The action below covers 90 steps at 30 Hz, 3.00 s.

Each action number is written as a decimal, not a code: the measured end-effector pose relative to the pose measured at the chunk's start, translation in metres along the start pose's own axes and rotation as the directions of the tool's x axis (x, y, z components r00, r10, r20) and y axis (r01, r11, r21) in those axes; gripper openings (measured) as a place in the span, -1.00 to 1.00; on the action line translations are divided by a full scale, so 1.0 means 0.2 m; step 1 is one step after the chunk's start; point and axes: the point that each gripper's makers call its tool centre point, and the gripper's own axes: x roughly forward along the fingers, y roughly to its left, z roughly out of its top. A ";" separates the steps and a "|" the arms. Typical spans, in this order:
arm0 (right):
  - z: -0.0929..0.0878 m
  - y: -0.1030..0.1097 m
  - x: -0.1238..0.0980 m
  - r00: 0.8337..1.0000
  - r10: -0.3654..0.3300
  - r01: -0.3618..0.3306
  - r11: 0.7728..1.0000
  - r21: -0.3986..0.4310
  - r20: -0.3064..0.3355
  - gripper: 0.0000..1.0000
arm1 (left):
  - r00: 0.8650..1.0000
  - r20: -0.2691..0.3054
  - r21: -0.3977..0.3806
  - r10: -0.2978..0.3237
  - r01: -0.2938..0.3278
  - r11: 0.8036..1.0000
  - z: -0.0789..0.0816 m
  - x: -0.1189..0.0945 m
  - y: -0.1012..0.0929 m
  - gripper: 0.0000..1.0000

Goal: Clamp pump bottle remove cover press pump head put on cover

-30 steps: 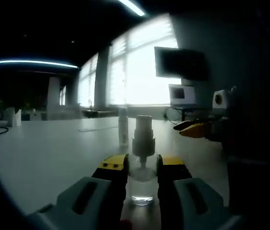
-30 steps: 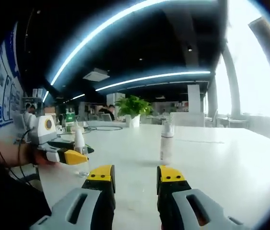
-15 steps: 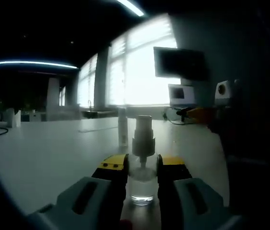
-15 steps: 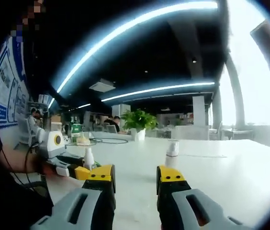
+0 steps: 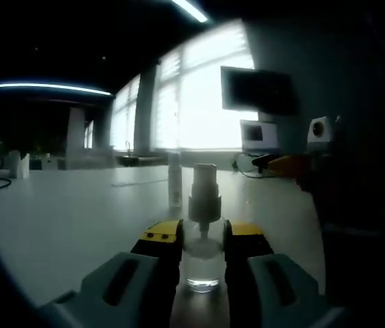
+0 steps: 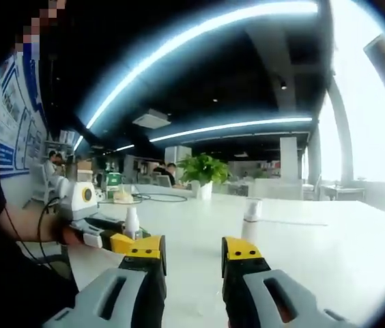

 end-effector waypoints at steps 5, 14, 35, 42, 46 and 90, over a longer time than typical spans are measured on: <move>0.00 0.01 0.00 1.000 0.009 -0.009 1.000 0.000 -0.002 -0.48 | 1.000 0.000 0.019 0.001 -0.001 1.000 0.00 0.00 0.00 -0.70; 0.04 0.08 0.03 0.999 0.046 -0.046 0.999 0.025 0.003 -0.54 | 0.999 -0.003 0.021 -0.032 0.032 0.999 0.00 0.01 -0.06 -0.70; 0.19 0.26 0.18 0.981 0.183 -0.186 0.981 -0.055 -0.063 -0.65 | 0.999 -0.006 0.015 -0.048 0.048 0.999 0.00 0.01 -0.07 -0.70; 0.17 0.29 0.22 0.973 0.200 -0.210 0.974 -0.089 -0.111 -0.65 | 0.999 -0.007 0.013 -0.046 0.046 0.999 0.00 0.01 -0.06 -0.70; 0.18 0.29 0.23 0.972 0.203 -0.215 0.972 -0.098 -0.119 -0.64 | 0.999 0.000 0.010 -0.044 0.044 0.999 0.01 0.01 -0.06 -0.69; 0.14 0.51 0.37 0.599 0.393 -0.768 0.531 -0.359 -0.698 -0.71 | 0.999 0.005 0.011 -0.043 0.043 0.999 0.01 0.00 -0.06 -0.70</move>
